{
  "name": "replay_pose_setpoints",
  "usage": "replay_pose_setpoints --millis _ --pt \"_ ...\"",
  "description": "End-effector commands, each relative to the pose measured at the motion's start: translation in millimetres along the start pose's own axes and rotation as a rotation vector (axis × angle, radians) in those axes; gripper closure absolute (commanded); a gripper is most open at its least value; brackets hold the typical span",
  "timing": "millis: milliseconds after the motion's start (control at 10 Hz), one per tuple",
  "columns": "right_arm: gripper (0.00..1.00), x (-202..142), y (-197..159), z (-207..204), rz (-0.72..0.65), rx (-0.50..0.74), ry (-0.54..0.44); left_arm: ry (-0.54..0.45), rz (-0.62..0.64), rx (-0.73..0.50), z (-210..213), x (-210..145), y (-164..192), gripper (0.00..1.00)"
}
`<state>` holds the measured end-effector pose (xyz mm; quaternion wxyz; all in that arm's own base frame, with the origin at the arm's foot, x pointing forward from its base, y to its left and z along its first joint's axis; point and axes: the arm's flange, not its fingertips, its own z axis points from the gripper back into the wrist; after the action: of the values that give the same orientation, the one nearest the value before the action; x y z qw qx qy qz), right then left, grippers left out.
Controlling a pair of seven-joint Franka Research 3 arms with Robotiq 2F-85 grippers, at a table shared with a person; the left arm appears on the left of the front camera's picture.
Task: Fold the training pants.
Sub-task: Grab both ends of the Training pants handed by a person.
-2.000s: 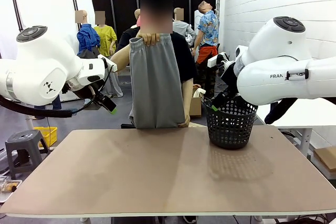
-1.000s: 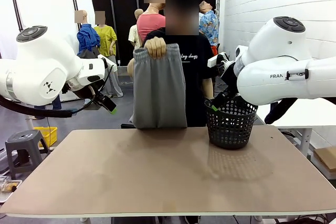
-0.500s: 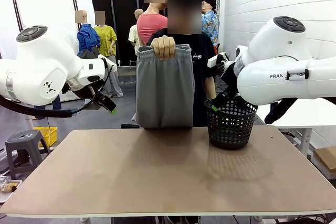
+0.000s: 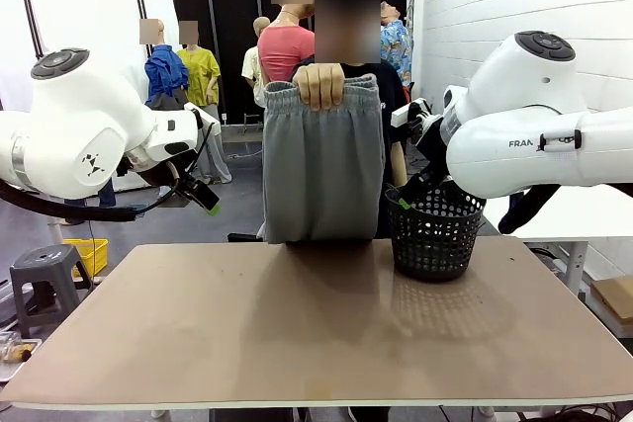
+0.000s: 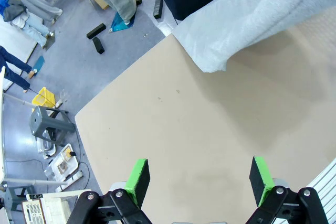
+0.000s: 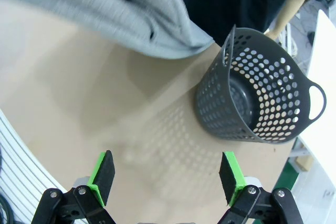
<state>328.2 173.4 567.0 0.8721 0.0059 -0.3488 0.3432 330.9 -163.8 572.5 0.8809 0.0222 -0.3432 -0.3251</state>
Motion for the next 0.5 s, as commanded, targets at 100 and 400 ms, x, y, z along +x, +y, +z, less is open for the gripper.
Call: replay_pose_setpoints --millis 100,400 --pt "0.00 0.3 0.3 -1.9 0.002 0.003 0.005 -0.004 0.000 0.005 2.0 0.9 0.4 0.00" --pt "0.00 0.3 0.3 -1.9 0.002 0.003 0.005 -0.004 0.000 0.005 2.0 0.9 0.4 0.00"
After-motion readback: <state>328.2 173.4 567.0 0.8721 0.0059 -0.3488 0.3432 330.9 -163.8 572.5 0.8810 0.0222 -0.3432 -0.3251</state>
